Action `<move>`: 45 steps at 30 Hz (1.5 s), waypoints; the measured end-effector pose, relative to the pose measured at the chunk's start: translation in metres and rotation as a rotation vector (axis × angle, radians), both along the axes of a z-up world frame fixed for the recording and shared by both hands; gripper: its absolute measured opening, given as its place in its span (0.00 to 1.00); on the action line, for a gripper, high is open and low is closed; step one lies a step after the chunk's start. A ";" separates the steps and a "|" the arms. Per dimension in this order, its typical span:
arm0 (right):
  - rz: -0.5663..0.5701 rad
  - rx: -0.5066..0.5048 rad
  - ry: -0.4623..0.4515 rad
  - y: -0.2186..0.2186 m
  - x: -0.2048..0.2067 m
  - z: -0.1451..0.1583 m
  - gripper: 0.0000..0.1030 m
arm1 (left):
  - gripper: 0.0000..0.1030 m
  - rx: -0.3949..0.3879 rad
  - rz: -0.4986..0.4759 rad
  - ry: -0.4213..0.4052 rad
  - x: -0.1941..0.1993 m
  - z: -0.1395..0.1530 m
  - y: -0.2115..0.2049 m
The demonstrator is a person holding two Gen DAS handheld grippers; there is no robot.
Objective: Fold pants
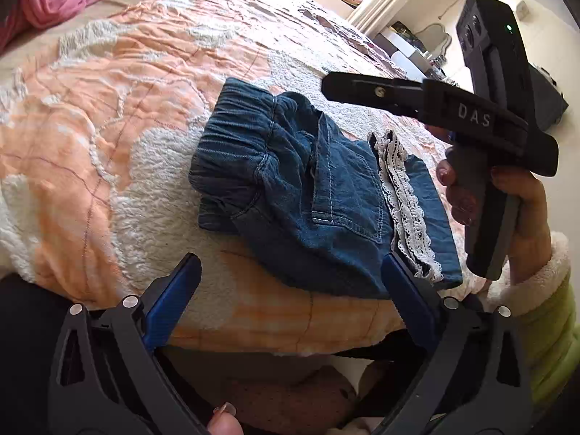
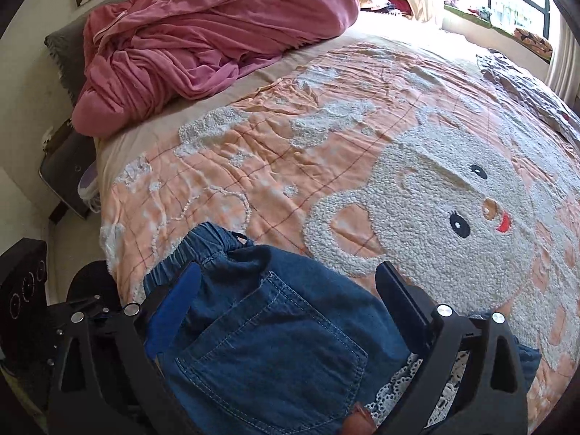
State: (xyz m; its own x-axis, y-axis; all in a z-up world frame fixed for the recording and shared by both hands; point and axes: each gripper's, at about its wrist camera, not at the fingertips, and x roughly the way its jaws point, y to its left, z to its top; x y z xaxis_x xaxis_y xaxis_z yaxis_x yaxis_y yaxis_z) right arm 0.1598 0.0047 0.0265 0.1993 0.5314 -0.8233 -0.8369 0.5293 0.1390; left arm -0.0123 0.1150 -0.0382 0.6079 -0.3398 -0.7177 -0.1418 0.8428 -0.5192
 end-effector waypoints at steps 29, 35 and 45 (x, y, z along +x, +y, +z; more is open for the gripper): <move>0.185 0.210 0.242 -0.014 0.008 0.012 0.33 | 0.54 -0.166 0.050 -0.095 0.033 0.008 -0.004; 0.137 0.279 0.165 -0.072 0.020 0.037 0.33 | 0.54 -0.093 -0.032 -0.159 0.051 0.043 -0.043; -0.008 0.351 0.132 -0.165 0.044 0.030 0.33 | 0.54 0.031 -0.140 -0.179 0.095 0.058 -0.123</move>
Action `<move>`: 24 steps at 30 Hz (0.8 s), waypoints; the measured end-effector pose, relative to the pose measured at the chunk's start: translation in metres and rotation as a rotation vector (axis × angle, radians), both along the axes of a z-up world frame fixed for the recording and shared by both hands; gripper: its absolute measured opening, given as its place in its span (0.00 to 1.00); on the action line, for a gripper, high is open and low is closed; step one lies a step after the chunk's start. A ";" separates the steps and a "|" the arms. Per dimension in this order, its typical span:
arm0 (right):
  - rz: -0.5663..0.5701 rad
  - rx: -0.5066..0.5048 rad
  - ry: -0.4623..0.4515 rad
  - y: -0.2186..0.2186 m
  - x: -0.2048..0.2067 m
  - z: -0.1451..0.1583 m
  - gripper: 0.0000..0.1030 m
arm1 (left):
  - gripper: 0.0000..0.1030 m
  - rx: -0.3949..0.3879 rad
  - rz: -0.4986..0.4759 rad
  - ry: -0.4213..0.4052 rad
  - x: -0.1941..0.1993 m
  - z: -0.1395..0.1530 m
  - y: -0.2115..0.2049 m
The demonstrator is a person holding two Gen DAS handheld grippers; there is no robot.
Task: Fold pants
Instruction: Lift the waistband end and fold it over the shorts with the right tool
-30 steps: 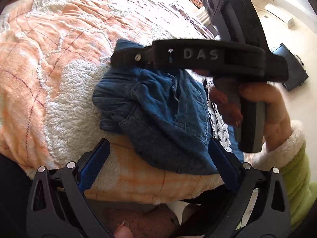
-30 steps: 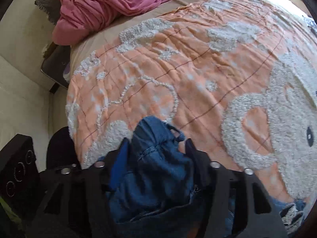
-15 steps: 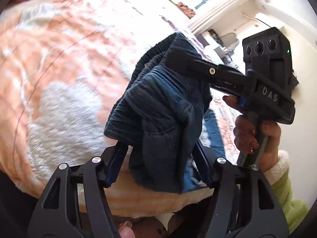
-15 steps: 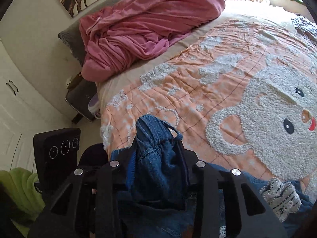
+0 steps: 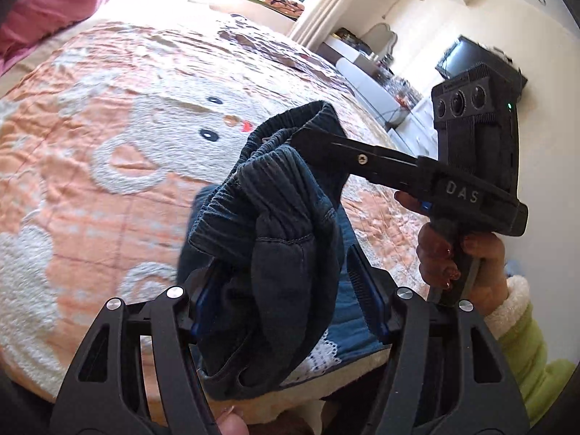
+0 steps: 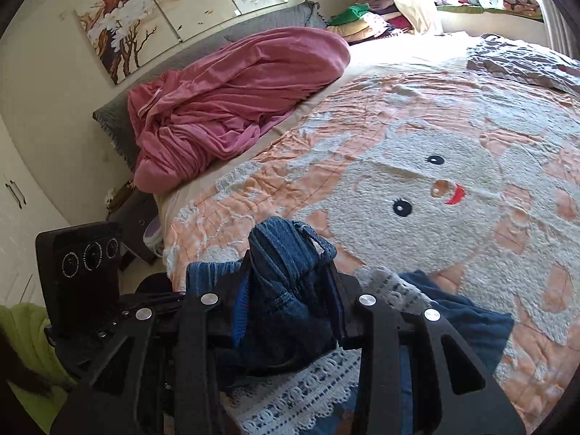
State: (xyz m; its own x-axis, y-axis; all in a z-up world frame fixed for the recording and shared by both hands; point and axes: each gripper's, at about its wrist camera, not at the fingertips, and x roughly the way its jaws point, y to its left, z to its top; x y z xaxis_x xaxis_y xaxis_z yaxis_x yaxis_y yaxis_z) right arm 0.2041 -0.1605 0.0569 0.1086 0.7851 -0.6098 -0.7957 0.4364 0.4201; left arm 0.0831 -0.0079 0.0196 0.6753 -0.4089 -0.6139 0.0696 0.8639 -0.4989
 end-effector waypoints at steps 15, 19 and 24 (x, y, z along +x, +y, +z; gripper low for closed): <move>-0.263 0.021 0.137 -0.101 0.010 -0.031 0.79 | 0.64 0.101 -0.221 -0.012 -0.011 -0.031 -0.081; -0.254 -0.038 0.105 -0.090 -0.004 -0.029 0.83 | 0.66 0.132 -0.255 -0.017 -0.026 -0.037 -0.092; -0.212 -0.296 0.003 -0.055 -0.020 -0.048 0.85 | 0.68 0.112 -0.289 0.002 -0.030 -0.039 -0.095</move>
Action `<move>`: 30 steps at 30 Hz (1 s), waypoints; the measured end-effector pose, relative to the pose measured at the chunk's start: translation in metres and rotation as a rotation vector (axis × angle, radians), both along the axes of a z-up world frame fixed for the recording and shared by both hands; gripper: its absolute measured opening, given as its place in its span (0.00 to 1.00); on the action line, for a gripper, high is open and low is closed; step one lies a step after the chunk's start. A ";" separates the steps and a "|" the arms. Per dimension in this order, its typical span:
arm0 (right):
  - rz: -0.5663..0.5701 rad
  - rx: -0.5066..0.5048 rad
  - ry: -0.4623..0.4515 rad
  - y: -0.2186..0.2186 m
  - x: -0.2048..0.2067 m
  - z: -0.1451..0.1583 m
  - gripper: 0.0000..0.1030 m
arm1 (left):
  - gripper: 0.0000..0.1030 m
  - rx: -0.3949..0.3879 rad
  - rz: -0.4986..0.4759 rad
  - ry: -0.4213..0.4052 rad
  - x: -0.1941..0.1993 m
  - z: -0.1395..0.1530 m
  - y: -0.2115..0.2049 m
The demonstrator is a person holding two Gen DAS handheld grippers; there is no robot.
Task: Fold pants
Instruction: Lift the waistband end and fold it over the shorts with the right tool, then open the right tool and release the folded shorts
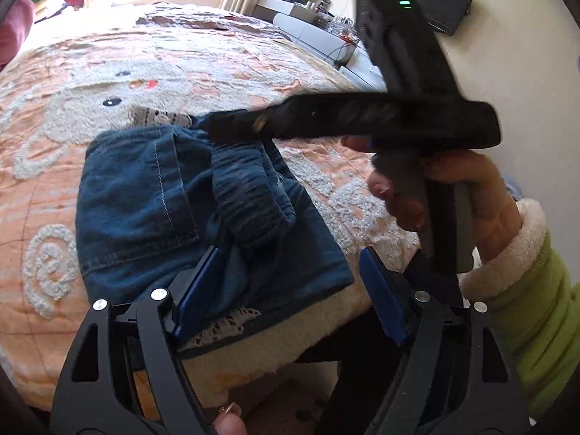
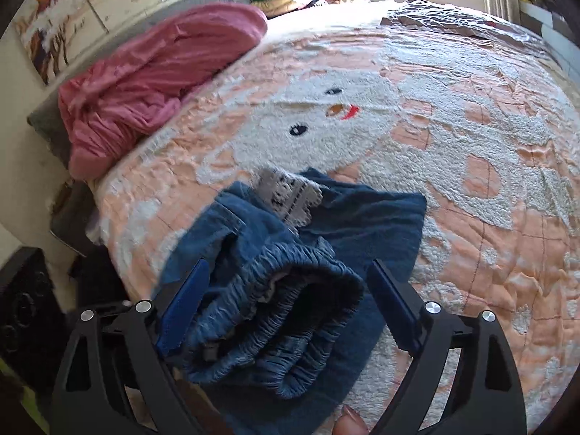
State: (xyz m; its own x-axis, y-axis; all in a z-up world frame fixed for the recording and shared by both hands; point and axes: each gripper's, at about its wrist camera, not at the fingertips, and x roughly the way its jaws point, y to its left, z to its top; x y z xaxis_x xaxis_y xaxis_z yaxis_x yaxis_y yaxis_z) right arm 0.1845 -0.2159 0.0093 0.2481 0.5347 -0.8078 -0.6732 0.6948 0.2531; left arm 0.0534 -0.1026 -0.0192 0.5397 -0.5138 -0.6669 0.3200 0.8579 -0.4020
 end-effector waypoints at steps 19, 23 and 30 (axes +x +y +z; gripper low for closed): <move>-0.077 -0.011 0.027 -0.036 -0.009 -0.012 0.86 | 0.69 -0.010 0.026 -0.033 -0.016 0.019 0.025; -0.100 0.027 0.004 -0.044 -0.013 0.003 0.86 | 0.70 0.016 0.061 -0.055 -0.022 0.026 0.039; -0.097 0.065 -0.016 -0.042 -0.024 0.021 0.86 | 0.70 0.069 0.093 -0.064 -0.023 0.029 0.048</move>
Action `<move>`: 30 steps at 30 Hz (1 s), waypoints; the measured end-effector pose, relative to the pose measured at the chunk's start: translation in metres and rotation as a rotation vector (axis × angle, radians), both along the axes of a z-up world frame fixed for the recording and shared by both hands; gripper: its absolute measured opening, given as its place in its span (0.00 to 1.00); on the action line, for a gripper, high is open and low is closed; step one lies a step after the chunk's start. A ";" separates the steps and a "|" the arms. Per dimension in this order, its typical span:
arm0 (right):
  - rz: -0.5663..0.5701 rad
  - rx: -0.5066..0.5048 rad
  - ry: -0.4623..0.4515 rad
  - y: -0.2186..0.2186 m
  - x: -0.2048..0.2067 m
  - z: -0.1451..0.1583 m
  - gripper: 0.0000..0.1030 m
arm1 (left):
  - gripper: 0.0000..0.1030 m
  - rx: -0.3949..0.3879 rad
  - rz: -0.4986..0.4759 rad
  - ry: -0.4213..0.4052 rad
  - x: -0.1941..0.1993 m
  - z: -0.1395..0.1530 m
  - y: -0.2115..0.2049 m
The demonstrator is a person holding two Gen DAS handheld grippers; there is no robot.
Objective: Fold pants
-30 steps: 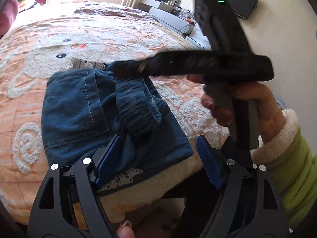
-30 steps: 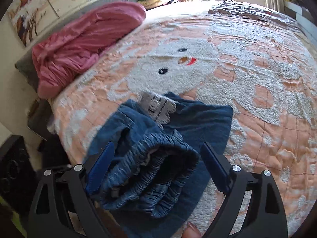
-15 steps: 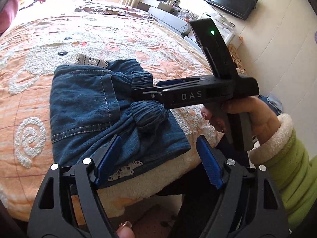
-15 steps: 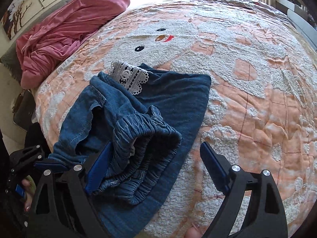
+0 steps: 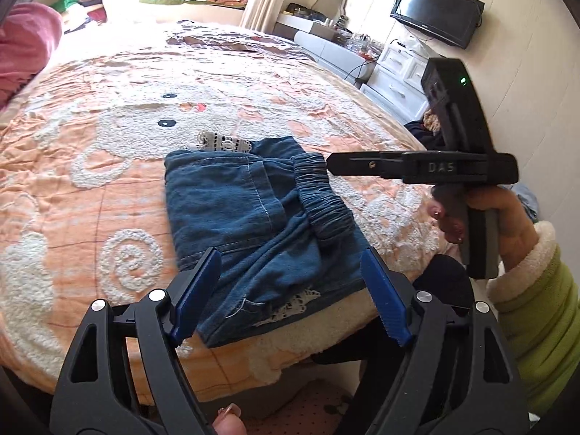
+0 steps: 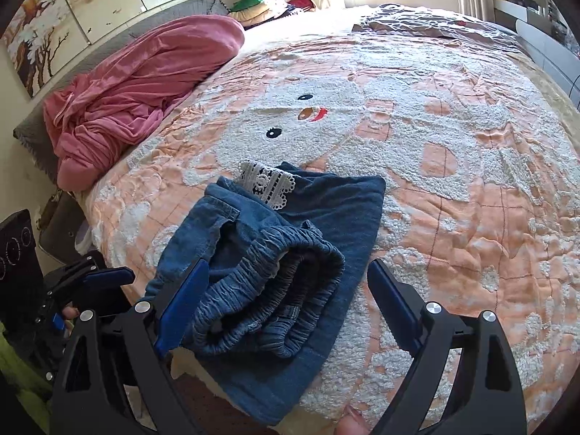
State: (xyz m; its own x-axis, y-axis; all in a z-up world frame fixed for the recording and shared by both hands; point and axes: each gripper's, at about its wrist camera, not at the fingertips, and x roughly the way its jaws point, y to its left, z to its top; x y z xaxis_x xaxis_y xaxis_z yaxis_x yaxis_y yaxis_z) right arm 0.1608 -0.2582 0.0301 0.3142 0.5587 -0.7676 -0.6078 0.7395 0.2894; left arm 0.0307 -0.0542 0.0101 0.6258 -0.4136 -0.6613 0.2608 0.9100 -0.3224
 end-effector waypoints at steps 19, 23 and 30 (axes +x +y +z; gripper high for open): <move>0.110 -0.092 -0.059 0.066 0.011 0.016 0.90 | 0.53 0.064 -0.017 0.014 0.002 -0.010 -0.007; 0.129 -0.126 -0.054 0.079 0.024 0.008 0.90 | 0.36 0.054 -0.035 0.014 0.004 -0.010 -0.009; 0.160 -0.168 -0.045 0.096 0.041 -0.002 0.78 | 0.10 0.070 -0.050 0.053 0.011 -0.025 -0.015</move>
State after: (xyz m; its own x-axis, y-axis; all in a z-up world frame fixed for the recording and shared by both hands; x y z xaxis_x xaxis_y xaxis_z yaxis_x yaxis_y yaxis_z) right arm 0.2023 -0.1622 0.0282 0.2682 0.4694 -0.8412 -0.7306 0.6683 0.1400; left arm 0.0416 -0.0692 -0.0148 0.5685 -0.3952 -0.7216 0.2908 0.9170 -0.2730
